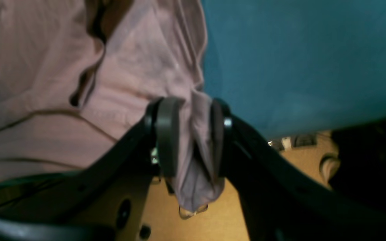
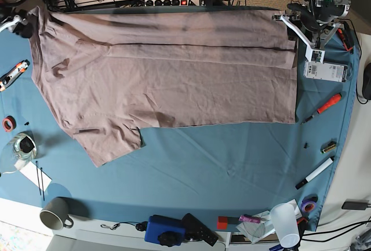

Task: Fold the T-shirt properly
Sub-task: 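Move the right gripper to the sleeve and hem corner and grasp it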

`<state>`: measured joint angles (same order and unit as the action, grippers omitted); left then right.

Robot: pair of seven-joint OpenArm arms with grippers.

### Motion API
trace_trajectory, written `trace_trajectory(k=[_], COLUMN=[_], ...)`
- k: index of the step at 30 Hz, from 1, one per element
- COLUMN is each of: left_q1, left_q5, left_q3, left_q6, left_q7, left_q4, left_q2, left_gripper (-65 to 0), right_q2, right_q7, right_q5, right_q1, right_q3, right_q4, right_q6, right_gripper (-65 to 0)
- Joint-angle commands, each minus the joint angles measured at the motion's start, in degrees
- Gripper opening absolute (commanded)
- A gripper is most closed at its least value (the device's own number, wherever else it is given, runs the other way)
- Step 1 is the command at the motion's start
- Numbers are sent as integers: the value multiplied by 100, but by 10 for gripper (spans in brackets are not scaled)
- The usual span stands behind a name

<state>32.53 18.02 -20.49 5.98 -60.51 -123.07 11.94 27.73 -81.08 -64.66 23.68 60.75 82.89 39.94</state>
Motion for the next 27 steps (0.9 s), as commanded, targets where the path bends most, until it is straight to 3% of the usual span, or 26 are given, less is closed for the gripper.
trace_trajectory(k=[1,6,12,16,21,25,27], left_q1=[17,15,15,15,17,15,15], left_q5=[-7,-48,-44,-42,151,157,173], left_q3=[-33,-33,-33,-31,-31,-31,-28], left_q6=[2,2,4,210,461,459,459], left_q7=[52,619,1150,1432,1445,1445,1445], left_q4=[-184,-579,-1193,-1193,-1193,-1193,-1193], left_q2=[46,44,44,44,44,44,42], left_gripper=[-375,-375,-375,-375,-375,-375,-375], right_q2=[291,682,734,737,737,734,734], right_q7=[108,108,108,573,2122,2837,3062], right_q5=[-284,-437,-380,619,1963,3401,3821], right_q1=[11,-420,-1475,-2022,-2559,-3287,-3694], right_q3=[87,85,44,-627,-2135,-3458,-4065], right_q4=[107,107,105,101,101,63,-136], right_q6=[6,6,6,6,6,-627,-699], right_gripper=[-479,-479,-479,-479,-479,-479,-479])
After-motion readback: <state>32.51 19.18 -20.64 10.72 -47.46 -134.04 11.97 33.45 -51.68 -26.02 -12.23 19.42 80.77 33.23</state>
